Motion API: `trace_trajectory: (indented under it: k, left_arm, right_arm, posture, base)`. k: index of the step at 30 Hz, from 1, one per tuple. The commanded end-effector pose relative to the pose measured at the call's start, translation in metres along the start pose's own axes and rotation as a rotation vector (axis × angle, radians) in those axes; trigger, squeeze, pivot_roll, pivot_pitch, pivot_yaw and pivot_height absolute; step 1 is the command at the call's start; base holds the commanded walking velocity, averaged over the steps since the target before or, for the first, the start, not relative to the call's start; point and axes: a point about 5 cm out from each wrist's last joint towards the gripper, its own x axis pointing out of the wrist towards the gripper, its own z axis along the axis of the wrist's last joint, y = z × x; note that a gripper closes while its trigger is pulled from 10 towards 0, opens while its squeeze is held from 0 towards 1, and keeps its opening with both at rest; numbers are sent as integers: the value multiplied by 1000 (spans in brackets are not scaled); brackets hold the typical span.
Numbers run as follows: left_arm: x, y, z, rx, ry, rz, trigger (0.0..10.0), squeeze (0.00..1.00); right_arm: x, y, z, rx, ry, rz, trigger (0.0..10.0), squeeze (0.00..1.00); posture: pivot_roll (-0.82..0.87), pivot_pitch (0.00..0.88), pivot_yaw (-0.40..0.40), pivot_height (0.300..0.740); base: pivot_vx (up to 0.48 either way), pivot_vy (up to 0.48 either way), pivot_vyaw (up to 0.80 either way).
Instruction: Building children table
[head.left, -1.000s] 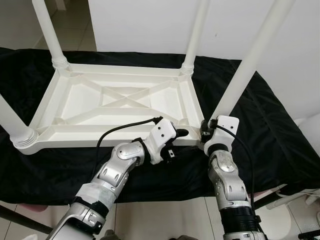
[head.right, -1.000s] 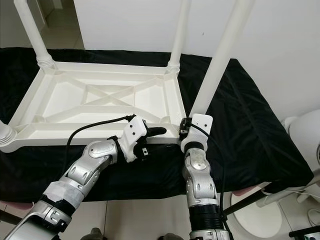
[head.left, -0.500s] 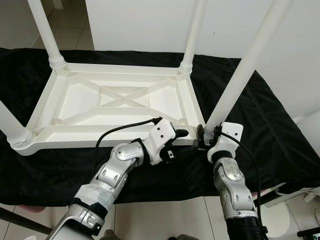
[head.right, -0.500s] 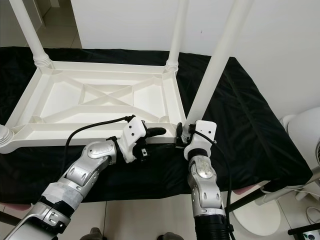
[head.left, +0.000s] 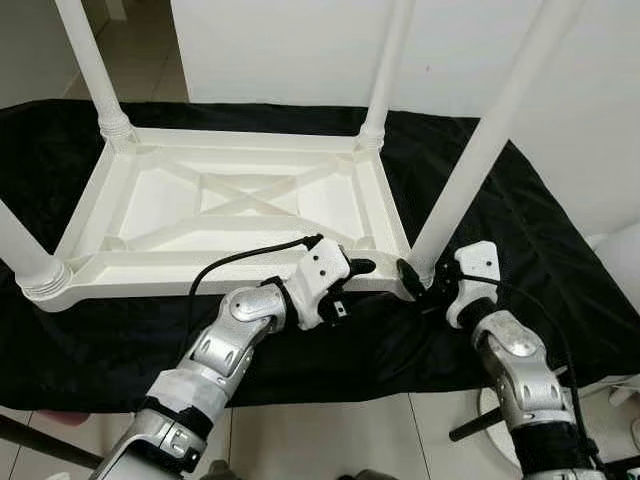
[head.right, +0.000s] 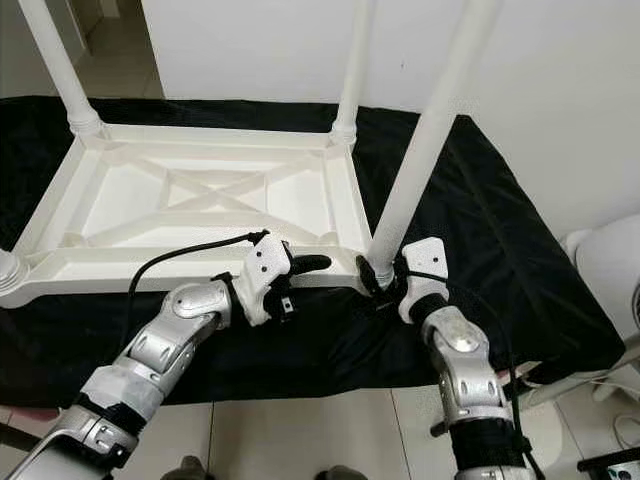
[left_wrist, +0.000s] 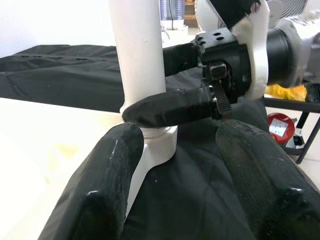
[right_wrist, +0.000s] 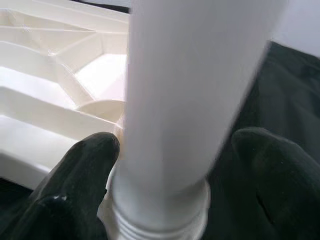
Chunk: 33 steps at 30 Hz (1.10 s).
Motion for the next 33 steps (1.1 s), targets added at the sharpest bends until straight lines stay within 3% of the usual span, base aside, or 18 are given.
trace_trajectory:
  k: [1, 6, 7, 9, 10, 11, 20, 21, 33]
  left_arm:
    - [2, -2, 3, 4, 0, -44, 10000, 0]
    - [2, -1, 3, 9, 2, -43, 10000, 0]
    - [2, -1, 4, 10, 1, -43, 10000, 0]
    - [3, 0, 4, 11, 0, -44, 10000, 0]
    - [3, 0, 5, 12, -2, -45, 10000, 0]
    - [3, 1, 5, 14, -3, -44, 10000, 0]
    - [7, 2, 6, 18, -8, -43, 10000, 0]
    - [7, 2, 6, 17, -10, -46, 10000, 0]
    - [8, 0, 5, 14, -8, -53, 10000, 0]
  right_arm:
    - [4, -3, 0, 33, -2, 69, 10000, 0]
    - [15, -2, -1, 45, 7, 151, 10000, 0]
    - [18, -2, -2, 48, 7, 165, 4980, 0]
    - [21, -1, -1, 45, 7, 178, 4980, 0]
    - [26, 0, -2, 43, 15, 206, 784, 0]
    - [26, 0, -4, 46, 26, 212, 0, 0]
    - [18, -4, -15, 97, 49, 221, 0, 0]
    - [16, -4, -16, 123, 41, 194, 10000, 0]
    - [13, -6, -16, 134, 24, -13, 10000, 0]
  posture:
    - [35, 0, -47, 740]
    - [37, 0, -44, 740]
    - [39, 0, -42, 740]
    - [39, 0, -42, 740]
    - [39, 0, -41, 740]
    - [39, 0, -43, 740]
    - [29, 0, -42, 740]
    - [23, 0, -40, 740]
    - [16, 0, -51, 740]
  base:
    - [0, 0, 0]
    - [0, 0, 0]
    - [0, 0, 0]
    - [0, 0, 0]
    - [0, 0, 0]
    - [0, 0, 0]
    - [0, 0, 0]
    - [0, 0, 0]
    - [0, 0, 0]
